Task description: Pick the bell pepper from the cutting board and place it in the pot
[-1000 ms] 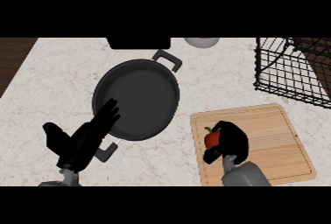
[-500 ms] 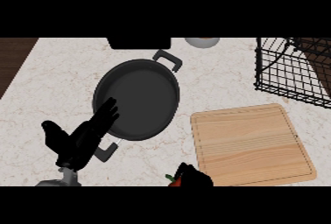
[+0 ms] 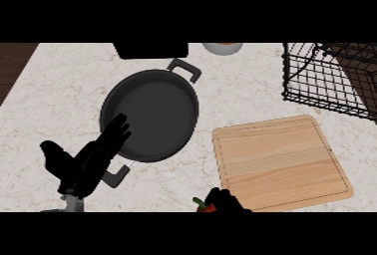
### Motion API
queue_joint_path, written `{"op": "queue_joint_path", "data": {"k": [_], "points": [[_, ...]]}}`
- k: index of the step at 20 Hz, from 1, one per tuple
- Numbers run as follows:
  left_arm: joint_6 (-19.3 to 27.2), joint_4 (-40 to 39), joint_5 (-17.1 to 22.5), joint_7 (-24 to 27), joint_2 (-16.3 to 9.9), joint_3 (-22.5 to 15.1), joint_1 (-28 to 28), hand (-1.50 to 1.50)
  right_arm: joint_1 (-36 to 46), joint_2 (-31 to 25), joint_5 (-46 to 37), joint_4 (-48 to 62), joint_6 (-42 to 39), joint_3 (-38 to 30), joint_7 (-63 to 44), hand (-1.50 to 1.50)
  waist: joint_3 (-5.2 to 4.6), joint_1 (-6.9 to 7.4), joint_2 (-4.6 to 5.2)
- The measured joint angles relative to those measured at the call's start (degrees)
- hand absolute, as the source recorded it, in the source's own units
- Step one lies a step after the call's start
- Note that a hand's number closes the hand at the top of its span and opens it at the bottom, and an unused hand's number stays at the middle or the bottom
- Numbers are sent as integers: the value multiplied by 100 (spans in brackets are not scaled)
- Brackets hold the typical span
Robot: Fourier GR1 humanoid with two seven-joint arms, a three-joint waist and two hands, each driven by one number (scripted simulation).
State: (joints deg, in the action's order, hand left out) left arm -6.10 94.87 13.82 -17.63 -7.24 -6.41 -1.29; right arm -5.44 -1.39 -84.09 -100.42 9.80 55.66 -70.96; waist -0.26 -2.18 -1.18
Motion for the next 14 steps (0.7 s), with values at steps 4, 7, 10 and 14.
{"op": "queue_joint_path", "data": {"k": [4, 7, 10, 14], "points": [[-9, 24, 26, -37, -3, 10, 19, 0, 293, -157, -862, -98, -175, 34, 39, 150, 0, 23, 9], [0, -7, 10, -29, 15, 4, 67, 0, 551, -284, -1319, -156, -313, 116, 129, 150, 1, 52, 20], [-46, -33, 2, 10, 18, -30, 44, 0, 751, -378, -1593, -189, -334, 194, 254, 150, 7, 113, 39], [-81, -13, 20, -13, 18, -48, 117, 0, 837, -416, -1768, -222, -301, 226, 366, 150, 17, 174, 67]]}}
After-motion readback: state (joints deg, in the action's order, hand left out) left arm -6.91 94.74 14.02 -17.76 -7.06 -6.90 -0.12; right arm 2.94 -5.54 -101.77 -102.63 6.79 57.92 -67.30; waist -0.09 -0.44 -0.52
